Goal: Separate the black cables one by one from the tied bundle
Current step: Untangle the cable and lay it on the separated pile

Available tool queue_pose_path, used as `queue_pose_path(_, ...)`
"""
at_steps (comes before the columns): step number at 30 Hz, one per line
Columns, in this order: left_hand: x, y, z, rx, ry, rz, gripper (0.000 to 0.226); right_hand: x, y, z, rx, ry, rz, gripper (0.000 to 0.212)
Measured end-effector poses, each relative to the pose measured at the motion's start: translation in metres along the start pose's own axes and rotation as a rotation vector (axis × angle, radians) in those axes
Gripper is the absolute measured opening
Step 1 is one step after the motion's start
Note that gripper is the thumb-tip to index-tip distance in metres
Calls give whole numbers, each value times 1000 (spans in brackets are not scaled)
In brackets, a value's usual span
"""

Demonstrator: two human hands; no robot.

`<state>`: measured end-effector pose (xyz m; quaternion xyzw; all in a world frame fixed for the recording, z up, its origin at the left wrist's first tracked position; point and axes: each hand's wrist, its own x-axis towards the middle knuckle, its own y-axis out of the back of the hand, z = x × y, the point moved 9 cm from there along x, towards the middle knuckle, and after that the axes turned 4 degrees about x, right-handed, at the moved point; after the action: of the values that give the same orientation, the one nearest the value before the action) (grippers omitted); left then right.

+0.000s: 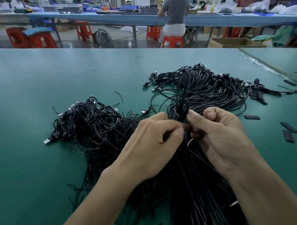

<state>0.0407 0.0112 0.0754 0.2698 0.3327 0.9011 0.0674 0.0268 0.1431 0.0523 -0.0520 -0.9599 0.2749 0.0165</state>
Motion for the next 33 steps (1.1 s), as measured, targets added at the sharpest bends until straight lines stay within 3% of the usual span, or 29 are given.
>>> queue_pose_path(6, 0, 2, -5, -165, 122, 1, 47, -6, -11, -9, -21, 62, -90, 37)
queue_pose_path(10, -1, -5, -16, -259, 286, -89, 71, -9, -14, -17, -294, 202, -110, 39)
queue_pose_path(15, -8, -22, -36, -701, 611, -240, 95, -10, -22, -21, -500, 326, -144, 37)
queue_pose_path(17, -14, -24, -41, -766, 683, -281, 95, -13, -29, -18, -554, 357, -208, 37)
queue_pose_path(19, -17, -27, -42, -788, 721, -316, 81, -15, -36, -15, -602, 376, -258, 37)
queue_pose_path(21, -16, -27, -42, -795, 707, -299, 62, -14, -35, -16, -596, 376, -262, 37)
queue_pose_path(25, -4, -17, -33, -755, 517, -194, 32, -10, -26, -15, -412, 307, -225, 31)
queue_pose_path(33, 9, 18, -21, -686, 172, 2, 39, -10, -24, 6, -65, 55, -207, 29)
